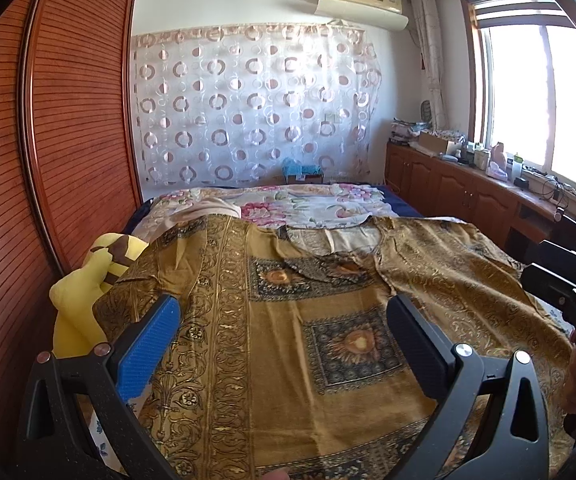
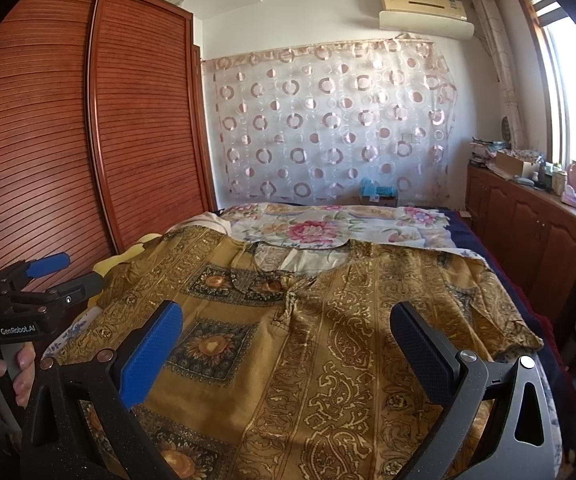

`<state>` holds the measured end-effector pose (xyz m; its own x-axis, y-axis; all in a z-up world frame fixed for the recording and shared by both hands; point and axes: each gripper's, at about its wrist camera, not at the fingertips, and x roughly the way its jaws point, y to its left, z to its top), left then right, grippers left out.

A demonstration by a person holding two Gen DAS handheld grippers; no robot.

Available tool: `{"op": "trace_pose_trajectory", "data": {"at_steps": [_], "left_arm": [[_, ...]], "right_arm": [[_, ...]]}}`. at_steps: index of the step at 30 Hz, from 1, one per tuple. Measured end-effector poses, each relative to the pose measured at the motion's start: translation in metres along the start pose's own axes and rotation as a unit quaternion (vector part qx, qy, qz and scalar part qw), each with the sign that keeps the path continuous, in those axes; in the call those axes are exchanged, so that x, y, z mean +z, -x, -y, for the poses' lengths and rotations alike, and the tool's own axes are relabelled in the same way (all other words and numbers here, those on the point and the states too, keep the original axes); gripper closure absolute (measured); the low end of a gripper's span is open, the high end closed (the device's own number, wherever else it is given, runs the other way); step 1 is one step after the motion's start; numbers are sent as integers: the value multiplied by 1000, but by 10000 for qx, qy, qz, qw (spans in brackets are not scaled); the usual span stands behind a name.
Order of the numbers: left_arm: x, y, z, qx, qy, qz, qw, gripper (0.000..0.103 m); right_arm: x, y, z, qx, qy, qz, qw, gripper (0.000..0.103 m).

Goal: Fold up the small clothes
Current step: 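Move the left gripper to the shirt's side edge and grasp it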

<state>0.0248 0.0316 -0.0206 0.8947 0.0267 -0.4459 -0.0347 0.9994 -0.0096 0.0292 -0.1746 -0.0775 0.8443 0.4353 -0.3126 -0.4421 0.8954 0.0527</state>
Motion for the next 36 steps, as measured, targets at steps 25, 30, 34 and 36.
{"op": "trace_pose_trajectory", "data": {"at_steps": [25, 30, 34, 36], "left_arm": [[-43, -51, -125, 649, 495, -1133, 9902, 0], [-44, -61, -155, 608, 806, -1256, 9869, 2], [-45, -80, -179, 381, 1153, -1499, 9812, 10], [-48, -92, -186, 298, 1278, -1681, 9770, 14]], "right_arm": [[-5, -63, 1, 460, 331, -1346, 9893, 1], [-4, -61, -1, 467, 416, -1378, 9885, 1], [-8, -62, -3, 427, 448, -1380, 9885, 1], [-9, -60, -6, 395, 481, -1353, 9889, 1]]}}
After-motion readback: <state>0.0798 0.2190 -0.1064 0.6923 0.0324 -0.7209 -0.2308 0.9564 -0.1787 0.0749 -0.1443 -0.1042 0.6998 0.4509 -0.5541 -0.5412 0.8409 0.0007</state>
